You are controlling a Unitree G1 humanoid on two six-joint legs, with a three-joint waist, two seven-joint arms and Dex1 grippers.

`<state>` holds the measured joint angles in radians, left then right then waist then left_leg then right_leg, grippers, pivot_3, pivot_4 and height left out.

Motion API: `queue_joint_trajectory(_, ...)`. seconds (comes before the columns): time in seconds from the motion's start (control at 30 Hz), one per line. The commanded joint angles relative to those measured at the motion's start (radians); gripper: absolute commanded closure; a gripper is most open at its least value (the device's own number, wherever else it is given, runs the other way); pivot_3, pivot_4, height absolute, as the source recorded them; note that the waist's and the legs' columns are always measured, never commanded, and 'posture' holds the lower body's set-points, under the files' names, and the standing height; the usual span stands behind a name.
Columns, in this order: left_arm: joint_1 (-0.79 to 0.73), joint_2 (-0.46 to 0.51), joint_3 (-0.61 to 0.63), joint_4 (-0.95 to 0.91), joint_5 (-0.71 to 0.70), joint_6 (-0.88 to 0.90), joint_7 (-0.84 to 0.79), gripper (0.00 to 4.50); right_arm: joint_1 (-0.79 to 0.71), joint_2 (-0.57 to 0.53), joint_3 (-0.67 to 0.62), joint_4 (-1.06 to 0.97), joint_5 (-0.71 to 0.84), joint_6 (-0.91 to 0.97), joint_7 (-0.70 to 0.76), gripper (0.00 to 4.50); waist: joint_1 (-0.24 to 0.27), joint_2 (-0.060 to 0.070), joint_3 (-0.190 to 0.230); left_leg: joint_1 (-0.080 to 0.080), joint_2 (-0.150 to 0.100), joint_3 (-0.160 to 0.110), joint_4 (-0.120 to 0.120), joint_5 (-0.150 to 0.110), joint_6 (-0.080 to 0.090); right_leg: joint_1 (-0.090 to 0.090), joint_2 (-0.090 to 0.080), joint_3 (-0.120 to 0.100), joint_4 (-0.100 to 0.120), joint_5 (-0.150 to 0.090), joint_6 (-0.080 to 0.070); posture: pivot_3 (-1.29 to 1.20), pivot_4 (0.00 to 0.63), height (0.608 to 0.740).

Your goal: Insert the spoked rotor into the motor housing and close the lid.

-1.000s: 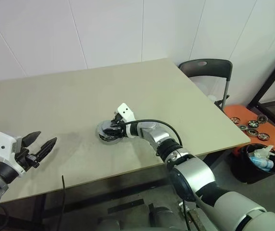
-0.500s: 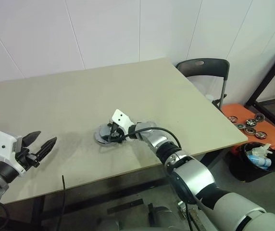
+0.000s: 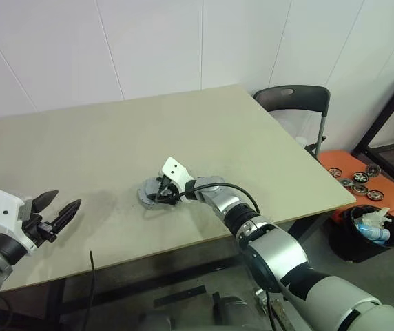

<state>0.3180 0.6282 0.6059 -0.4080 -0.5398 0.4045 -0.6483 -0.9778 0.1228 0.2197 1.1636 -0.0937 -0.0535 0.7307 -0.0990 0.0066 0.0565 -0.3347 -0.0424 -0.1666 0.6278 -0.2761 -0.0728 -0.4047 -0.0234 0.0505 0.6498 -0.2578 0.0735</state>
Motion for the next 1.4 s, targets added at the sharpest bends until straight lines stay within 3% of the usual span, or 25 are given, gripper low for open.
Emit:
queue_joint_trajectory(0.03,-0.011,0.011,0.010,-0.020,-0.004,-0.012,-0.002,1.40,0.006,0.069,0.031,0.019,-0.035,0.025,-0.025,1.49,0.000,0.000,0.000,0.000,0.000,0.000,0.000,0.000,0.000,0.000,0.000,0.000,0.000,0.000,0.000,0.00,0.000,0.740)
queue_joint_trajectory(0.3,-0.017,0.009,0.002,-0.021,-0.002,-0.013,-0.002,1.40,0.018,0.090,0.058,0.044,-0.044,0.058,-0.087,1.49,0.001,0.001,0.000,0.015,0.000,0.000,-0.001,0.000,-0.001,0.013,-0.002,0.000,0.000,-0.002,-0.002,0.00,0.000,0.740)
queue_joint_trajectory(0.83,-0.015,-0.003,-0.007,-0.022,0.004,-0.018,0.003,1.40,-0.023,0.115,-0.007,0.043,0.043,0.170,-0.109,1.49,0.004,0.001,0.000,0.015,0.001,-0.001,0.001,0.000,-0.001,0.015,-0.003,-0.001,-0.001,-0.002,-0.002,0.00,0.000,0.740)
queue_joint_trajectory(1.1,-0.018,-0.002,-0.016,-0.023,0.007,-0.017,0.005,1.40,-0.033,0.136,-0.045,0.000,0.116,0.196,-0.036,1.49,0.003,0.001,0.000,0.014,0.001,-0.001,0.000,-0.001,-0.001,0.014,-0.003,-0.001,-0.002,-0.002,-0.002,0.00,0.000,0.740)
queue_joint_trajectory(1.4,-0.016,-0.003,-0.018,-0.026,0.006,-0.015,0.007,1.40,-0.006,0.134,0.005,-0.080,0.109,0.059,0.080,1.49,-0.003,-0.002,-0.002,0.006,0.002,0.002,-0.013,0.000,0.000,0.000,-0.002,0.000,-0.004,-0.002,-0.001,0.00,0.000,0.740)
